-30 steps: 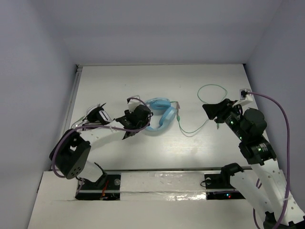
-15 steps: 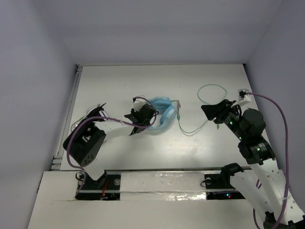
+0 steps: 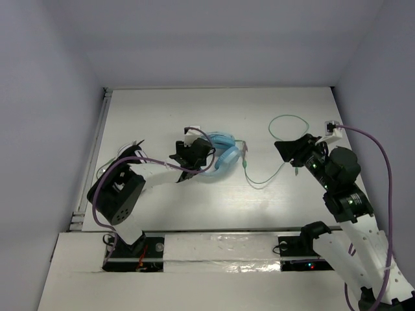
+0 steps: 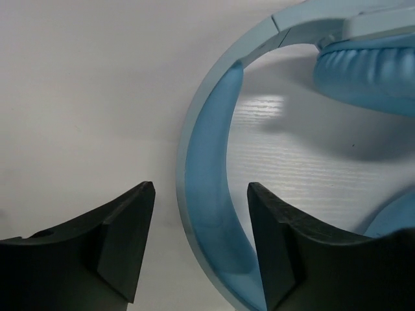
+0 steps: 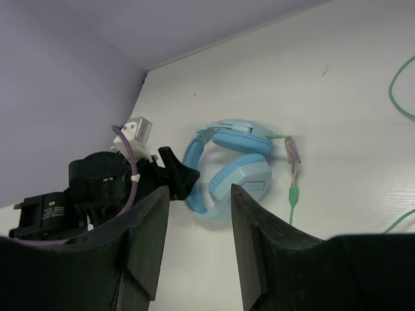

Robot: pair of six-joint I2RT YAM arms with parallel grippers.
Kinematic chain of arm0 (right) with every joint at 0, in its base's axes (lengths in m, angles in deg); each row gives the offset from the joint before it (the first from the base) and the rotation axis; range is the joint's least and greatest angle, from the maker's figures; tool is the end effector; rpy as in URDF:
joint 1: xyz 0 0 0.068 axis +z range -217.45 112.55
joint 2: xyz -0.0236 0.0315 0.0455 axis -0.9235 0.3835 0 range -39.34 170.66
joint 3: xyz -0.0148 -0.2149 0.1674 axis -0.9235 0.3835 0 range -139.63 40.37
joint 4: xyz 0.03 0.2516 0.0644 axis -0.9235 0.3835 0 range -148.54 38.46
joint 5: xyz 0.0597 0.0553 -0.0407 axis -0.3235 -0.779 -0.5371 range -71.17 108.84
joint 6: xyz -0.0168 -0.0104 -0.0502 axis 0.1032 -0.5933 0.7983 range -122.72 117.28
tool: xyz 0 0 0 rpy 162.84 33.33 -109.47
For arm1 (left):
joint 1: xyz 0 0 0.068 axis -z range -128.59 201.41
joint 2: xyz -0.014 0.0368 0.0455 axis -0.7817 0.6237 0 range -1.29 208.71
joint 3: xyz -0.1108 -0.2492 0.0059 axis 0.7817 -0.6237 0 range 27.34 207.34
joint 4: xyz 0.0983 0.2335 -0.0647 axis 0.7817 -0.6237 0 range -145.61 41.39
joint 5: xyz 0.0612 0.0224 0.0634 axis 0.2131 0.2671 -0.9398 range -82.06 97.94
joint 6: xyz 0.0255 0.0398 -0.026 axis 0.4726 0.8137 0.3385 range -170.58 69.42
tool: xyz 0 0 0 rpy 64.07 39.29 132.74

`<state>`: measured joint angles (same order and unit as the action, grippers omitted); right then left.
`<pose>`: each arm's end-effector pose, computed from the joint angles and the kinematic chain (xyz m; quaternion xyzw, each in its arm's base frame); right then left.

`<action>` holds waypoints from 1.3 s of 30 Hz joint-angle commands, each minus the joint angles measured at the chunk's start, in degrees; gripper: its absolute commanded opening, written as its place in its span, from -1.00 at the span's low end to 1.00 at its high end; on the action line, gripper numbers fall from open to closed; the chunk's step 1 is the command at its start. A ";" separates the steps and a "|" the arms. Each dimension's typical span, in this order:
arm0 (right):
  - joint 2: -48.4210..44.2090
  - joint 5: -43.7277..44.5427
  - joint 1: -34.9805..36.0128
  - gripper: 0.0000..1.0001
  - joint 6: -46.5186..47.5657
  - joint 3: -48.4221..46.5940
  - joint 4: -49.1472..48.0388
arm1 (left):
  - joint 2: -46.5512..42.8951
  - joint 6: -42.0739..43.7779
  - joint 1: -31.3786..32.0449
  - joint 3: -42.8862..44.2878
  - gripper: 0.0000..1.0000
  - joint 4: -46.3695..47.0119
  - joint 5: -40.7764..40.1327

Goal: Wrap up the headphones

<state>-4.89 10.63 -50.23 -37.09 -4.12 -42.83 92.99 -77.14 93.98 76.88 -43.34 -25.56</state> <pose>0.1341 0.0469 0.3539 0.0628 0.7382 0.3391 0.5798 0.2608 -0.2129 0.1810 -0.0012 0.8747 -0.0173 0.4844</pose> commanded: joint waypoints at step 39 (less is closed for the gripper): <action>0.87 -6.82 -0.34 -1.00 0.62 2.39 -7.26 | -12.18 0.20 -3.02 10.83 -1.00 -10.98 12.13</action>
<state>-4.05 7.74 -50.23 -37.94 -1.83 -46.05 89.54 -77.12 90.70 81.14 -51.12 -16.20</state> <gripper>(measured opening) 0.010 0.103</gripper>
